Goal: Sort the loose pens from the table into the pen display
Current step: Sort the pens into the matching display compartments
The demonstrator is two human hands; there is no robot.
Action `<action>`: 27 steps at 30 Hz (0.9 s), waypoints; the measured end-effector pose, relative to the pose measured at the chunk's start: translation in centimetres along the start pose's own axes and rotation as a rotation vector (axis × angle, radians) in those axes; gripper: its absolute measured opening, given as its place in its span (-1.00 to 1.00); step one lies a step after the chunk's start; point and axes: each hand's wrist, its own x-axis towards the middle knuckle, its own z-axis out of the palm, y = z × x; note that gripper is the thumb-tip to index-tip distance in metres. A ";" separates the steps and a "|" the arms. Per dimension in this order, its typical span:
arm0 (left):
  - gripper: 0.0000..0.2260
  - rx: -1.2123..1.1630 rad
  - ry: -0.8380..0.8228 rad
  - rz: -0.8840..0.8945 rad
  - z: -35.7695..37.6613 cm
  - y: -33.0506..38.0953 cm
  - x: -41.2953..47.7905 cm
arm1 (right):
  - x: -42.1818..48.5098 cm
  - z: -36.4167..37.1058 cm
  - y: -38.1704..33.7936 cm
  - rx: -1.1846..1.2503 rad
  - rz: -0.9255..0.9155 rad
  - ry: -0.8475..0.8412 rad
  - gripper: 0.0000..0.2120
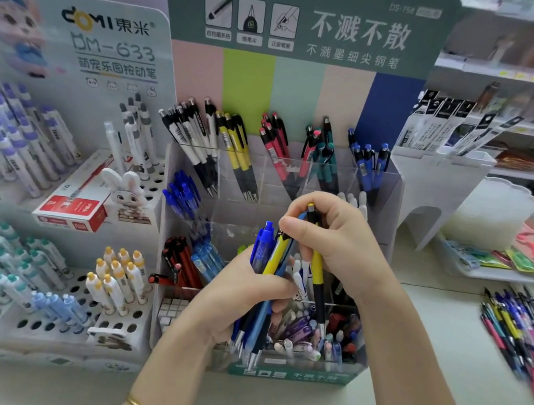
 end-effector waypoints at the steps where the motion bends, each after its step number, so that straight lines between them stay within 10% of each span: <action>1: -0.78 -0.026 0.002 0.005 0.0 0.0 0.0 | 0.1 0.2 0.1 0.025 -0.009 0.006 -0.93; 27: -0.54 -0.079 0.368 0.120 -1.2 0.7 0.2 | 2.4 1.5 1.1 0.056 0.082 -0.071 -0.84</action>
